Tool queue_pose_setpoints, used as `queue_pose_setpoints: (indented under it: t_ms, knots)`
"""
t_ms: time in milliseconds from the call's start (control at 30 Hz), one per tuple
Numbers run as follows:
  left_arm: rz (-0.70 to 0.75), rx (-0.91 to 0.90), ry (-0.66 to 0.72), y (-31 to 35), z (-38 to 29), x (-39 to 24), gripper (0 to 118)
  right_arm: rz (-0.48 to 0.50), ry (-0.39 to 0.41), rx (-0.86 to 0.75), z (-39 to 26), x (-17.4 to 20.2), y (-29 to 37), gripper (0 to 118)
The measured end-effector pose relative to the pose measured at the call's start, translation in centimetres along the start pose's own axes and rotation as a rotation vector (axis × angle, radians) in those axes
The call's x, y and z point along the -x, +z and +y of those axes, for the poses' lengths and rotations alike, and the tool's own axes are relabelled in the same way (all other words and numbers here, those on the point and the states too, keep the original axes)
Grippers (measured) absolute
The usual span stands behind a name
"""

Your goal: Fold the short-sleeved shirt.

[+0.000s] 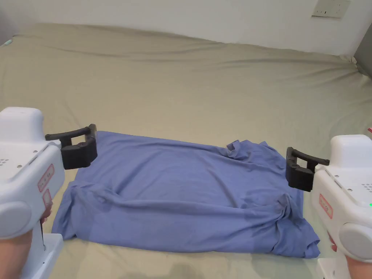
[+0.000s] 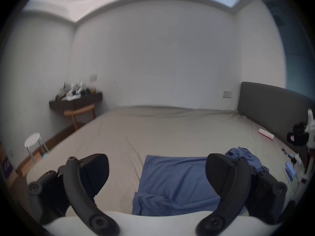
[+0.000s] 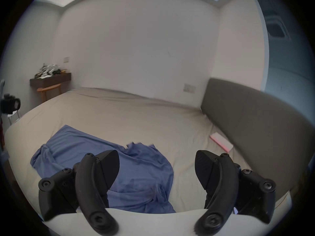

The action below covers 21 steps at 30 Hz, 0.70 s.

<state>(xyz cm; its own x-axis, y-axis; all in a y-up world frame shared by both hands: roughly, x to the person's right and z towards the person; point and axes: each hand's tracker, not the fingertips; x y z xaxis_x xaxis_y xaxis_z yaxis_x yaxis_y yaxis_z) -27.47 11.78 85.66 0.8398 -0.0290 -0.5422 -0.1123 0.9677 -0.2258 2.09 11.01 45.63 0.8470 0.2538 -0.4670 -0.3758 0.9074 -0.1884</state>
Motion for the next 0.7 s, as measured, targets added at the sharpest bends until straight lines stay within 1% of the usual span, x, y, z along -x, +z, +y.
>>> queue_pose_setpoints:
  t_ms: [33,67,100,133,167,200,300,400,467,567,700]
  knots:
    - [-0.011,-0.025,-0.033,0.7,-0.1,-0.3,95,0.007,0.017,-0.022,0.4,0.8,0.8,84]
    - [0.008,-0.035,-0.065,1.4,0.0,-1.2,79,0.011,0.035,-0.035,0.6,1.4,1.4,67]
    - [0.039,-0.040,-0.103,1.7,-0.1,-2.1,48,0.022,0.043,-0.045,0.7,2.0,2.0,34]
    - [0.070,-0.045,-0.138,2.3,0.0,-3.2,26,0.031,0.043,-0.048,0.8,2.5,2.3,9]
    - [0.084,-0.048,-0.155,2.6,-0.1,-3.8,12,0.028,0.041,-0.049,0.8,2.8,2.6,4]
    - [0.082,-0.050,-0.157,2.8,-0.1,-4.1,8,0.045,0.028,-0.062,0.7,3.0,3.0,2]
    - [0.073,-0.049,-0.170,3.0,0.4,-4.4,0,0.059,0.036,-0.055,0.6,3.3,3.5,2]
    - [0.082,-0.043,-0.175,3.0,0.5,-4.3,0,0.050,0.054,-0.052,0.3,3.2,3.9,2]
    - [0.087,0.000,-0.139,2.8,0.6,-3.9,0,0.042,0.056,-0.047,0.1,2.8,4.0,2]
    - [0.097,0.148,-0.092,1.4,1.3,-3.2,0,0.038,0.041,-0.028,-0.6,2.1,4.2,2]
    - [0.074,0.347,-0.032,-1.7,0.0,-0.9,0,0.026,0.043,0.016,-2.1,1.3,4.1,2]
